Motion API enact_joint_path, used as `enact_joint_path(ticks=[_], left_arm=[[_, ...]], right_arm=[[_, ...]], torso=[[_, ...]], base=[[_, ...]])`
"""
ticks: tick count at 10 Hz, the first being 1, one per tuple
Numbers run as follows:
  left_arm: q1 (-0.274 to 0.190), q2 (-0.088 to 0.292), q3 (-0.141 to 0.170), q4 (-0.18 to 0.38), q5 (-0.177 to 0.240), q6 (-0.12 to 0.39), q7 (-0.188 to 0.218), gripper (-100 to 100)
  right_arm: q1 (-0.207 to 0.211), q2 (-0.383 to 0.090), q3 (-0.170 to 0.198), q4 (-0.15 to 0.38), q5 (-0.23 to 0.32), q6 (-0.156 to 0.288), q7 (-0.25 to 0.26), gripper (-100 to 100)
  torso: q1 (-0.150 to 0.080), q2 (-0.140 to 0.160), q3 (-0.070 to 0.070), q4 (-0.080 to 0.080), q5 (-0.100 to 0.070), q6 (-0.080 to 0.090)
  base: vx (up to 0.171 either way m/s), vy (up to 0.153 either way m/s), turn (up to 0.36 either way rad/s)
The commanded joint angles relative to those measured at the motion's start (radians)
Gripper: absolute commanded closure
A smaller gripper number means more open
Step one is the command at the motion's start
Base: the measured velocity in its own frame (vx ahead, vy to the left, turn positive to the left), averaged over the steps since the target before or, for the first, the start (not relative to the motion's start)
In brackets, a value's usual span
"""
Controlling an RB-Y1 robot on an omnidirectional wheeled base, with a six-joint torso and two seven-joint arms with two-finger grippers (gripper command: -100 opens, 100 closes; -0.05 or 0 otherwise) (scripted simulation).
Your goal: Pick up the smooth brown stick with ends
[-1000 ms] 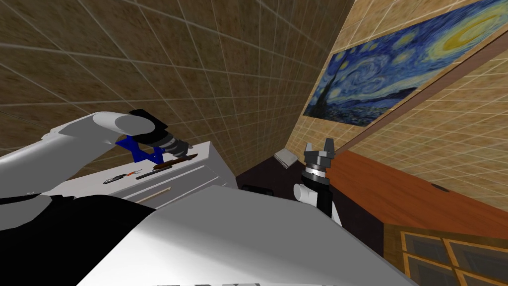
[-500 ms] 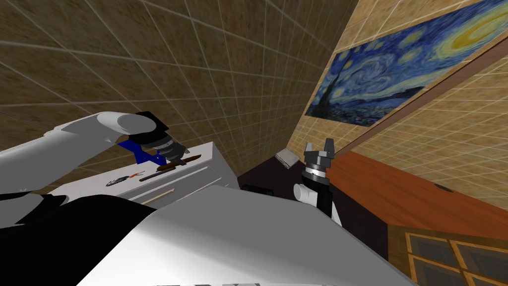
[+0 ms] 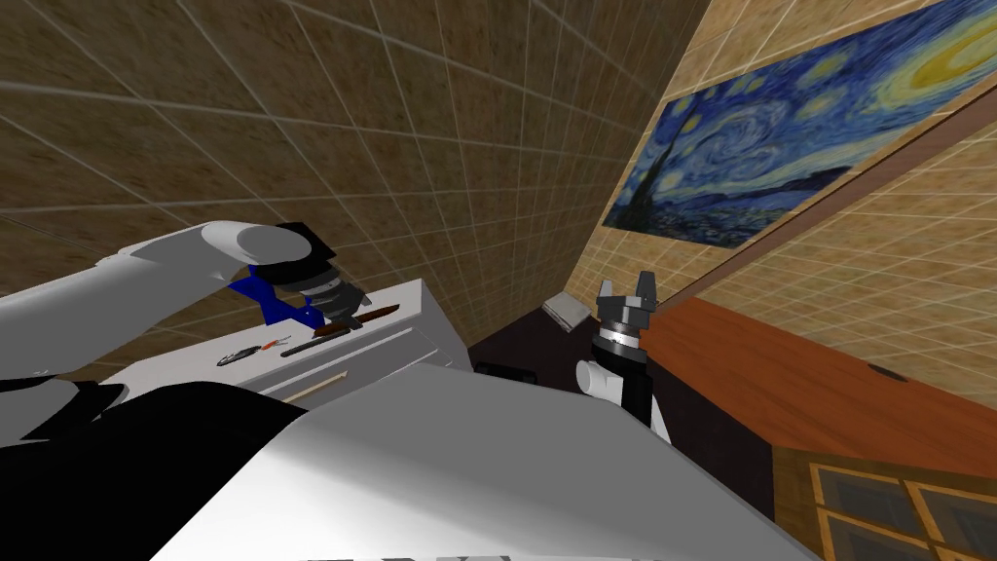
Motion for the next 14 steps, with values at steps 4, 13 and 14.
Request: enact_joint_path(ticks=[4, 13, 14], left_arm=[[0.006, 0.02, -0.042, -0.114, 0.023, -0.049, 0.086, -100], [0.013, 0.03, -0.064, -0.199, 0.038, -0.08, 0.144, 100], [0.013, 0.03, -0.064, -0.199, 0.038, -0.08, 0.144, 100]], right_arm=[[0.0, 0.0, 0.0, 0.0, 0.0, 0.0, 0.0, 0], [0.0, 0.0, 0.0, 0.0, 0.0, 0.0, 0.0, 0], [0.0, 0.0, 0.0, 0.0, 0.0, 0.0, 0.0, 0]], torso=[[0.001, -0.002, -0.001, -0.001, 0.0, 0.0], [-0.001, 0.002, 0.001, 0.0, 0.001, 0.0], [-0.001, 0.002, 0.001, 0.0, 0.001, 0.0]], base=[[0.046, 0.036, 0.104], [0.015, 0.003, 0.033], [0.0, 0.0, 0.0]])
